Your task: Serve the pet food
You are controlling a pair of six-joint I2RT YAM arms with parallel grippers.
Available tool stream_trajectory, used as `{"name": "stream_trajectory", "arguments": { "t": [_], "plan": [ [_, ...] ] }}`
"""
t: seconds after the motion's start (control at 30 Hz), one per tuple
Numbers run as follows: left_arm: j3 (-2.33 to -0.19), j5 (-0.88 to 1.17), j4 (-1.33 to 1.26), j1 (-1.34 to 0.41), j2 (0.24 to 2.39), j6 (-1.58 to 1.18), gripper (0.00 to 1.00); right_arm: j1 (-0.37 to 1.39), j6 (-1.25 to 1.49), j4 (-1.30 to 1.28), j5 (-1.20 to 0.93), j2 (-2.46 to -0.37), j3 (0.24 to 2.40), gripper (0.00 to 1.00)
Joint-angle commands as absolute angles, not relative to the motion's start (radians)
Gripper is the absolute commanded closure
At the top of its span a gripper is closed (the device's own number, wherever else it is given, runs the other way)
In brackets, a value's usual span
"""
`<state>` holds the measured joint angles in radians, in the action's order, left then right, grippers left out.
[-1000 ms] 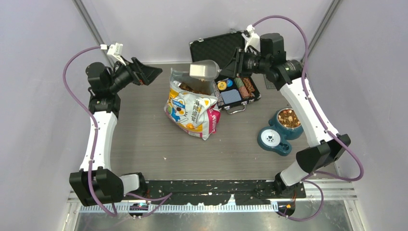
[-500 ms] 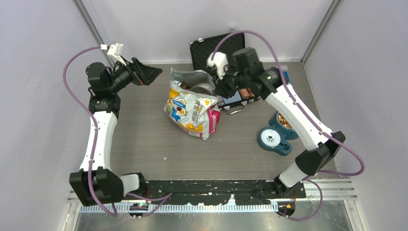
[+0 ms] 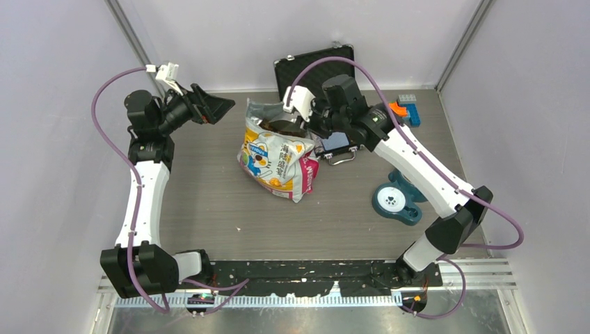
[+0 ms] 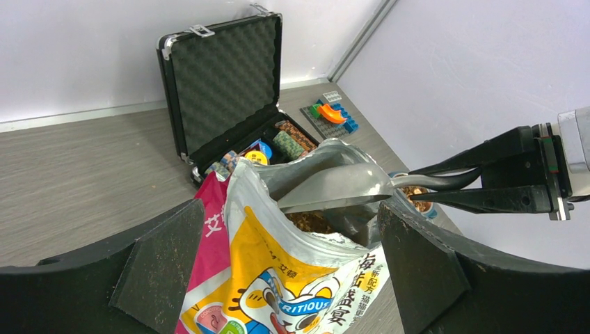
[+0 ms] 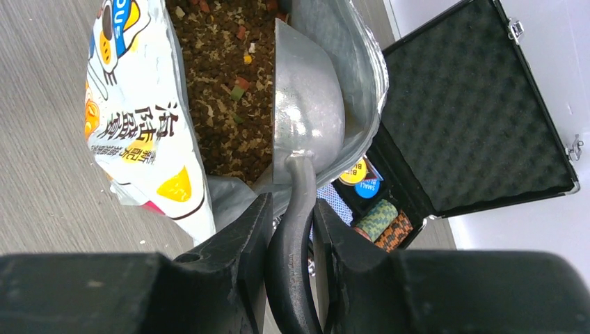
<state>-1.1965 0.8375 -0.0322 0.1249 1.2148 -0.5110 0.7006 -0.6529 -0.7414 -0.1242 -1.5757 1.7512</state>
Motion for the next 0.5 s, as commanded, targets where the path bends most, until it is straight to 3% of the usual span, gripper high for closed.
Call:
{"name": "stream_trajectory", "arguments": {
  "t": [0.0, 0.2, 0.47],
  "plan": [
    [-1.211, 0.838, -0.037, 0.132, 1.185, -0.488, 0.01, 0.703, -0.627, -0.743, -0.077, -1.614, 1.843, 0.95],
    [-1.212, 0.838, -0.039, 0.132, 1.195, -0.492, 0.01, 0.703, -0.481, -0.941, -0.023, -1.781, 2.124, 0.95],
    [-1.212, 0.828, -0.034, 0.132, 1.204, -0.481, 0.01, 0.703, -0.374, -1.028, -0.052, -1.912, 2.150, 0.95]
  ]
}}
